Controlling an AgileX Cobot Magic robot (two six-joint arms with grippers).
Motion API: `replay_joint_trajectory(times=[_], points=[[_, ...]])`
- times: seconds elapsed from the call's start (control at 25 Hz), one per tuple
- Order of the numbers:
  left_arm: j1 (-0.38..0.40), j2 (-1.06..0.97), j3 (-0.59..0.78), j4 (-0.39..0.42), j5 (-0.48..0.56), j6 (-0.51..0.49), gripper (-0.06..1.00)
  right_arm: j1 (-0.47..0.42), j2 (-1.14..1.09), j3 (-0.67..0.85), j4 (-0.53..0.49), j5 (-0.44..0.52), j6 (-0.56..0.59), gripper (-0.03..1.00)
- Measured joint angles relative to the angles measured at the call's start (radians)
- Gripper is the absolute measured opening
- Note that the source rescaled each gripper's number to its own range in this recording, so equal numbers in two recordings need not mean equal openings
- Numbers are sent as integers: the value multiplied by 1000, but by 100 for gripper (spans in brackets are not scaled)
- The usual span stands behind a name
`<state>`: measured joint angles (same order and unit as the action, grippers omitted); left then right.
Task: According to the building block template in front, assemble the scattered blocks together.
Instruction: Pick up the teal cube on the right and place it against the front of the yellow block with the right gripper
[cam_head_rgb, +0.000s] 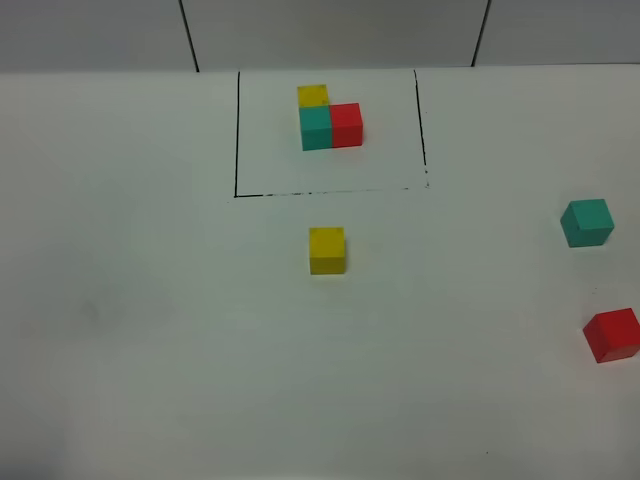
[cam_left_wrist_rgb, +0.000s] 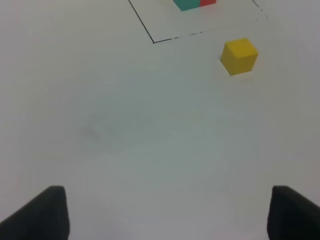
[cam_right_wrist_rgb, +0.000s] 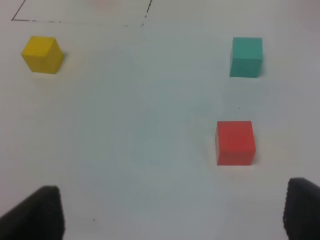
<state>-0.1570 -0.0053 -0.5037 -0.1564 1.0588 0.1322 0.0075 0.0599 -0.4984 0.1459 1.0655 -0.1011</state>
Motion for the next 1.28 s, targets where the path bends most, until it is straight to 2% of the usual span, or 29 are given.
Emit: replay_joint_trajectory(times=[0.24,0.52,1.28], points=[[13,0,0,0,0,0,91,0,0,0,0,0,0,99],[152,0,0,0,0,0,91,0,0,0,3,0,0,99],[159,0,0,0,0,0,91,0,0,0,3,-2,0,99]])
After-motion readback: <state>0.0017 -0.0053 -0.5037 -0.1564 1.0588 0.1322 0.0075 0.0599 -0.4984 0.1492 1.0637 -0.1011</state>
